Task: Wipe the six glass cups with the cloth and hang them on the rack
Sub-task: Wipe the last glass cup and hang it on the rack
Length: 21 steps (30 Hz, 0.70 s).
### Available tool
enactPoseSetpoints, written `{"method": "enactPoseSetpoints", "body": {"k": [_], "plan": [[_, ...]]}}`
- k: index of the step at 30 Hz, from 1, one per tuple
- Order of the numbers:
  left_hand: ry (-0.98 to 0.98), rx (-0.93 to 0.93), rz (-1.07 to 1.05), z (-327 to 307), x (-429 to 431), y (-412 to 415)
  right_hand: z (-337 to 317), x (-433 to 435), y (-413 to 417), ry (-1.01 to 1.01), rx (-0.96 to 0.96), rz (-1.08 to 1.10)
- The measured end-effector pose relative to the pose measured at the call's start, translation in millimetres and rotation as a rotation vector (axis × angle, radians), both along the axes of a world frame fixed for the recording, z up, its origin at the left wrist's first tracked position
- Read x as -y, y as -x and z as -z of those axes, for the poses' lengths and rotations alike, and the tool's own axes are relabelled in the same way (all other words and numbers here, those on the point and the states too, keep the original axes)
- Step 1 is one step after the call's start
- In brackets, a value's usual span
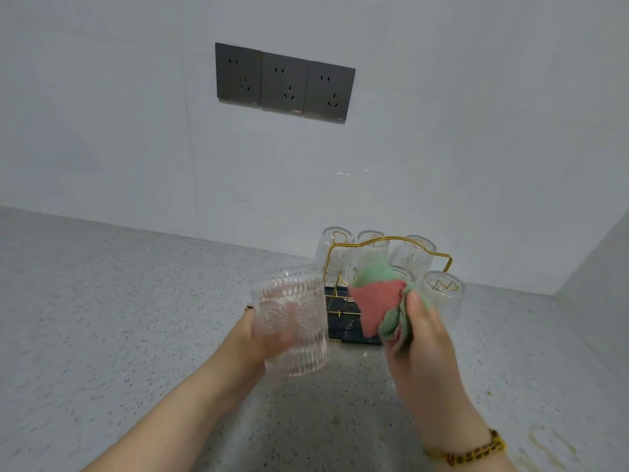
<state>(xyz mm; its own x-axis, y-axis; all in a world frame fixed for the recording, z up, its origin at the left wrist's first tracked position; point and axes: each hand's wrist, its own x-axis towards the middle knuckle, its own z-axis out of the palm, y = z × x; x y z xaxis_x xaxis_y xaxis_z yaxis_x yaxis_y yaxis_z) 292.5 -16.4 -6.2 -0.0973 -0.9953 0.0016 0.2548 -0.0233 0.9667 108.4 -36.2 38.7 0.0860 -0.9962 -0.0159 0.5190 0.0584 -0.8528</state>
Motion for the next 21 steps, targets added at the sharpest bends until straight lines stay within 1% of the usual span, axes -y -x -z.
{"method": "enactPoseSetpoints", "body": {"k": [2, 4, 5, 8, 9, 10, 11, 12, 13, 15, 16, 17, 19, 21], "plan": [[0.049, 0.03, -0.133, -6, 3, 1, 10, -9, -6, -0.121, 0.221, -0.008], [0.121, 0.078, -0.207, -10, 5, 5, 16, -16, -13, -0.251, 0.396, -0.01], [0.143, 0.095, -0.23, -13, 3, 8, 15, -19, -20, -0.292, 0.444, -0.049], [0.189, 0.117, -0.217, -17, -4, 22, 10, -25, -33, -0.283, 0.557, -0.207], [0.207, 0.103, -0.204, -17, -6, 26, 8, -27, -37, -0.281, 0.58, -0.22], [0.225, 0.09, -0.181, -19, -8, 31, 12, -26, -37, -0.262, 0.544, -0.207], [0.231, 0.079, -0.162, -19, -7, 35, 14, -24, -36, -0.31, 0.517, -0.179], [0.243, 0.08, -0.147, -20, -6, 38, 16, -24, -34, -0.331, 0.426, -0.096], [0.247, 0.099, -0.15, -21, -4, 40, 24, -23, -31, -0.314, 0.386, -0.098], [0.229, 0.153, -0.191, -24, 5, 41, 21, -25, -39, -0.334, 0.516, -0.149], [0.221, 0.181, -0.216, -24, 10, 40, 23, -26, -39, -0.327, 0.532, -0.219], [0.218, 0.195, -0.236, -25, 14, 38, 24, -25, -38, -0.359, 0.578, -0.233], [0.221, 0.208, -0.259, -23, 23, 35, 22, -25, -35, -0.382, 0.581, -0.182], [0.212, 0.213, -0.26, -20, 29, 34, 29, -23, -28, -0.396, 0.525, -0.146]]}}
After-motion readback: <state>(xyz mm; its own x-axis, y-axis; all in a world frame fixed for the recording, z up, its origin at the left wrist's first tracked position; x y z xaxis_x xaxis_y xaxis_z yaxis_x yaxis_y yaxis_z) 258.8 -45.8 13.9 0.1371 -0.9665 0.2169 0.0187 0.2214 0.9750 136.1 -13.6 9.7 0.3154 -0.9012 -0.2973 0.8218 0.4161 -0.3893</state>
